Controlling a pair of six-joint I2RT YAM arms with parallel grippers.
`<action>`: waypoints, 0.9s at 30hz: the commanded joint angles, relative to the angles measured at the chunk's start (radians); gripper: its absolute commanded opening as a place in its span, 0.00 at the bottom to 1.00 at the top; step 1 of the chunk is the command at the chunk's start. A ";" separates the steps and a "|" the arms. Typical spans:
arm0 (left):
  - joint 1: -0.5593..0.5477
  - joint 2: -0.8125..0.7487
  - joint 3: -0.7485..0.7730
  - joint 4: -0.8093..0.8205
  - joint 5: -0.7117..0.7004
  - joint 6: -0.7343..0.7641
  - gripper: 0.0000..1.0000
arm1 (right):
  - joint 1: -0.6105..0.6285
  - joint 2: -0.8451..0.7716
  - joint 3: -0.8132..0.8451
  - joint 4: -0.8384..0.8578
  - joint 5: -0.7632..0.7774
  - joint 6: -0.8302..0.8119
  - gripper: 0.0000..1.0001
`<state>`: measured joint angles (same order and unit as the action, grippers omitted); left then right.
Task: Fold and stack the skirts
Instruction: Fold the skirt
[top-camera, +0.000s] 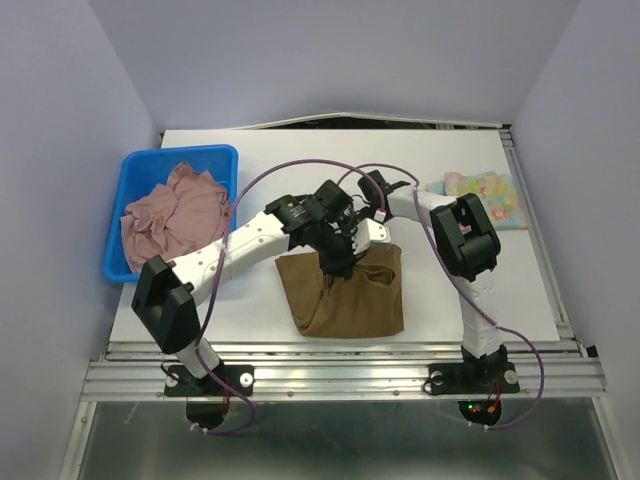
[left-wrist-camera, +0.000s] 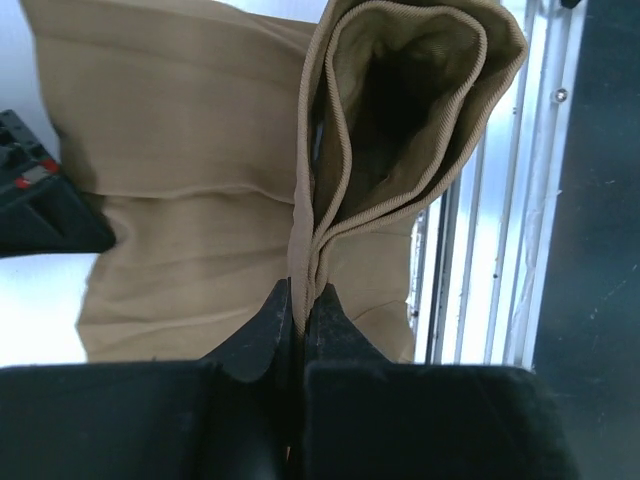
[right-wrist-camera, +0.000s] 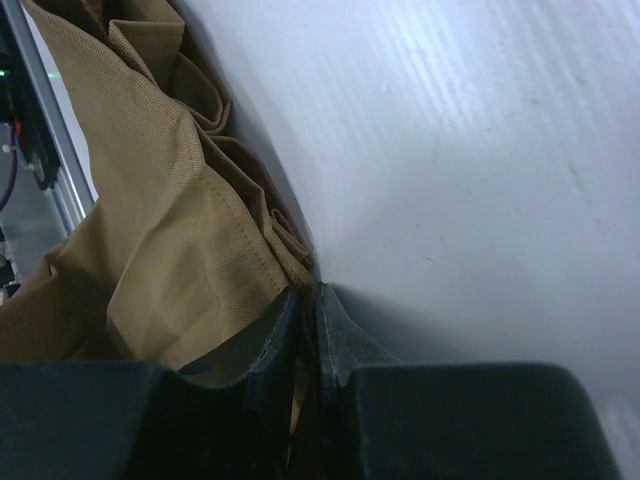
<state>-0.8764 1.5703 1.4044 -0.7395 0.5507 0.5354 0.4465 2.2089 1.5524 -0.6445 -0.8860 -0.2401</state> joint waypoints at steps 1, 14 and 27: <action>0.065 0.065 0.084 0.003 0.048 0.067 0.00 | 0.012 -0.017 -0.025 0.002 -0.016 -0.016 0.18; 0.201 0.272 0.091 0.133 0.020 0.130 0.01 | 0.012 0.015 0.020 -0.084 -0.065 -0.093 0.18; 0.214 0.248 0.047 0.256 -0.132 0.087 0.41 | 0.012 0.048 0.139 -0.109 -0.025 -0.061 0.32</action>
<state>-0.6777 1.8896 1.4620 -0.5488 0.4946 0.6365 0.4572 2.2406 1.5925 -0.7338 -0.9562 -0.3103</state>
